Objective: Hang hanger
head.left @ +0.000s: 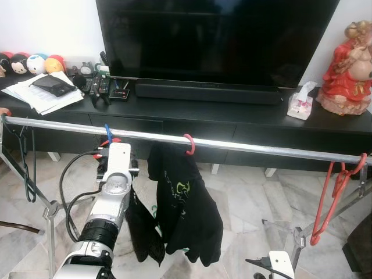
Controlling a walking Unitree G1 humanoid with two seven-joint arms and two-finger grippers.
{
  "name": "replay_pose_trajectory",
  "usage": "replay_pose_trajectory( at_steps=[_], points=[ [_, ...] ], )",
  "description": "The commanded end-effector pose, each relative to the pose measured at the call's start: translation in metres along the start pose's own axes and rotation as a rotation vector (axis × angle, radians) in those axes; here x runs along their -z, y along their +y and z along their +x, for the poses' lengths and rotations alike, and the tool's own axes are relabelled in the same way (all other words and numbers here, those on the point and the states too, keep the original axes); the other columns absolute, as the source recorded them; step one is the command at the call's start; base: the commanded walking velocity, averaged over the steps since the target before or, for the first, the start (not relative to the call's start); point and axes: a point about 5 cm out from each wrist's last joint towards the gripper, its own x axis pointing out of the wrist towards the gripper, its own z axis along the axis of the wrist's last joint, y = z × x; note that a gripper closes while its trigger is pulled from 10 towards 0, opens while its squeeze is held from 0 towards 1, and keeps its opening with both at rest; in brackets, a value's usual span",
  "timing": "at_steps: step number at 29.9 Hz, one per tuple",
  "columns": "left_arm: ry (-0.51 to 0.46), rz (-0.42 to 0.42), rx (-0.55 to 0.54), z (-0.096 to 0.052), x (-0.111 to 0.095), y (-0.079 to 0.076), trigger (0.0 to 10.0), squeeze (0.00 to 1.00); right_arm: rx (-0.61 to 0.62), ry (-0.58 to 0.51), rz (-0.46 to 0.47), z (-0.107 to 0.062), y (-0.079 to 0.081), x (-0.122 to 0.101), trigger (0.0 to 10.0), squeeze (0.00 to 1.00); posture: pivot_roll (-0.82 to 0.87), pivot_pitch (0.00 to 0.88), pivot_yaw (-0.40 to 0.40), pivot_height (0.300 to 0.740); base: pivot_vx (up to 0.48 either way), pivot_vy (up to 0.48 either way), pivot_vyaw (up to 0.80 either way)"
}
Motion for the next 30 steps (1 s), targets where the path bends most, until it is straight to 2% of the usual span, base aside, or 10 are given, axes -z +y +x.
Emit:
replay_pose_trajectory(
  at_steps=[1, 6, 9, 11, 14, 16, 20, 23, 30],
  points=[
    [-0.029, -0.003, -0.012, 0.0, -0.01, 0.003, 10.0, 0.0, 0.006, -0.001, -0.003, 0.0, -0.003, -0.001, 10.0, 0.0, -0.06, 0.0, -0.091, 0.74, 0.0, 0.0, 0.0],
    [-0.042, -0.037, -0.039, 0.004, -0.012, 0.011, 10.0, 0.0, 0.003, 0.001, -0.007, -0.001, -0.003, 0.001, 10.0, 0.0, -0.06, 0.0, -0.092, 0.74, 0.0, 0.0, 0.0],
    [-0.038, -0.028, -0.026, 0.004, -0.011, 0.01, 10.0, 0.0, 0.003, 0.003, -0.007, -0.001, -0.003, 0.002, 10.0, 0.0, -0.06, 0.0, -0.091, 0.74, 0.0, 0.0, 0.0],
    [-0.026, -0.038, 0.0, 0.005, -0.009, 0.008, 10.0, 0.0, 0.003, 0.004, -0.007, -0.001, -0.003, 0.003, 10.0, 0.0, -0.06, 0.0, -0.091, 0.74, 0.0, 0.0, 0.0],
    [0.0, -0.066, 0.098, 0.006, -0.004, -0.003, 10.0, 0.0, 0.001, 0.005, -0.009, -0.001, -0.002, 0.002, 10.0, 0.0, -0.06, 0.0, -0.092, 0.74, 0.0, 0.0, 0.0],
    [-0.002, -0.017, 0.131, 0.007, -0.004, -0.007, 10.0, 0.0, 0.001, 0.004, -0.008, -0.001, -0.002, 0.003, 10.0, 0.0, -0.07, 0.0, -0.091, 0.74, 0.0, 0.0, 0.0],
    [-0.019, 0.01, 0.162, 0.009, -0.008, -0.015, 10.0, 0.0, 0.004, 0.003, -0.004, -0.001, -0.004, 0.003, 10.0, 0.0, -0.07, 0.0, -0.09, 0.74, 0.0, 0.0, 0.0],
    [-0.012, 0.04, 0.111, 0.013, -0.007, -0.01, 10.0, 0.0, 0.006, 0.001, -0.002, -0.002, -0.005, 0.004, 10.0, 0.0, -0.08, 0.0, -0.089, 0.74, 0.0, 0.0, 0.0],
    [-0.005, 0.037, 0.114, 0.017, -0.007, -0.008, 10.0, 0.0, 0.006, 0.004, -0.002, -0.002, -0.005, 0.005, 10.0, 0.0, -0.09, 0.0, -0.09, 0.74, 0.0, 0.0, 0.0]
  ],
)
